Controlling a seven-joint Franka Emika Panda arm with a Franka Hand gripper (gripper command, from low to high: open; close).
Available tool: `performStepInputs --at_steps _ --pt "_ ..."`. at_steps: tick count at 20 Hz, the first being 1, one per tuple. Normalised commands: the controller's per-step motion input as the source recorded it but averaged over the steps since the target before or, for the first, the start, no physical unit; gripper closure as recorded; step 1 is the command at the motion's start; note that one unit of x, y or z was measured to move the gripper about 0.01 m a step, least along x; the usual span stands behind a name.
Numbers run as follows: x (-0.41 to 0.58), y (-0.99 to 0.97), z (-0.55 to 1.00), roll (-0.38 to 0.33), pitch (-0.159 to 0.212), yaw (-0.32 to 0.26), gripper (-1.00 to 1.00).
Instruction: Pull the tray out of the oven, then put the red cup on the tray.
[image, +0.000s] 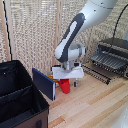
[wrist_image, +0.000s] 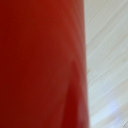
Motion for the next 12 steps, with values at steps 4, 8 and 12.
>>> performStepInputs --at_steps 4,8,12 --pt "-0.043 -0.05 0.00 0.006 -0.030 0.040 1.00" --pt "-0.029 0.00 0.00 0.000 -0.004 0.053 1.00" --pt "-0.014 0.00 0.00 -0.001 0.000 0.037 1.00"
